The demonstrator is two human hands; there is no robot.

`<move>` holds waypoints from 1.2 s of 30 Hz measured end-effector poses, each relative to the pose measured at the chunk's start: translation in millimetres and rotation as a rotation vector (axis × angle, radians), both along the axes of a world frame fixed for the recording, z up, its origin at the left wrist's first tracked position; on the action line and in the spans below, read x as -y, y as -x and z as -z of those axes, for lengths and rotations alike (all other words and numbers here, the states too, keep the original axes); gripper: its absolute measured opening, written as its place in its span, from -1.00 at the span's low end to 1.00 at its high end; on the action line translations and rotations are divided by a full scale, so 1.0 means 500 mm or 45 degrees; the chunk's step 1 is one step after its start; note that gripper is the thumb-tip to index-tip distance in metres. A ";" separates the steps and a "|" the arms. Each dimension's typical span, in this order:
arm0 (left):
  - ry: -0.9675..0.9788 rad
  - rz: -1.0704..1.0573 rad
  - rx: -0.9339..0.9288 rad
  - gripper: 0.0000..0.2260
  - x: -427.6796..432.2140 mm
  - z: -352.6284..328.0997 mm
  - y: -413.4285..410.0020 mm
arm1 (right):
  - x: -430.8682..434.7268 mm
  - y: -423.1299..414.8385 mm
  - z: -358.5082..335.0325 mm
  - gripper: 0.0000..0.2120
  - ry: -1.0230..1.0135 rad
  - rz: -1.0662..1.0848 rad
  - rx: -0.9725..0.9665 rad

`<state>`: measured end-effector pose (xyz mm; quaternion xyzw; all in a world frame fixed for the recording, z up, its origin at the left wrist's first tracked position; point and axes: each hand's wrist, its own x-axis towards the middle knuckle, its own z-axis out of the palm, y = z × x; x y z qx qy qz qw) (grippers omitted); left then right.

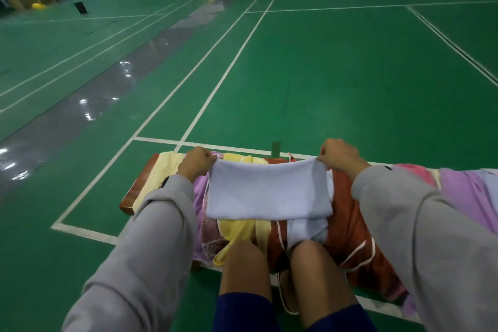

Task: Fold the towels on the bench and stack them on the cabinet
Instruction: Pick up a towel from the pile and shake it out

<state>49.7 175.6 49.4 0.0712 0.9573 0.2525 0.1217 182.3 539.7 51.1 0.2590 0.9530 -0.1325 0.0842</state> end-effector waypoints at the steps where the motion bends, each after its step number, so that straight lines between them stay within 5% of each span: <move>1: -0.008 -0.005 0.007 -0.71 -0.002 0.019 0.006 | 0.003 0.010 0.015 -0.91 -0.020 -0.007 0.007; 10: -0.003 -0.071 0.047 -0.62 -0.017 0.117 0.053 | 0.048 0.033 0.124 -0.74 -0.108 0.105 -0.013; 16: 0.009 -0.083 0.432 -0.54 -0.015 0.141 0.041 | 0.097 0.053 0.110 -0.75 -0.080 0.041 -0.121; 22: -0.180 -0.124 0.498 -0.52 -0.013 0.148 0.036 | 0.267 0.103 0.085 -0.81 0.505 -0.280 -0.037; 26: -0.256 -0.106 0.759 -0.72 0.004 0.123 0.024 | 0.383 0.116 0.086 -0.84 0.860 -0.295 0.000; 30: -0.049 0.019 1.026 -0.79 0.012 0.089 0.001 | 0.448 0.111 0.089 -0.80 1.022 -0.264 0.069; 36: -0.106 0.106 0.803 -0.95 0.003 0.077 -0.016 | 0.461 0.102 0.100 -0.72 1.134 -0.141 0.136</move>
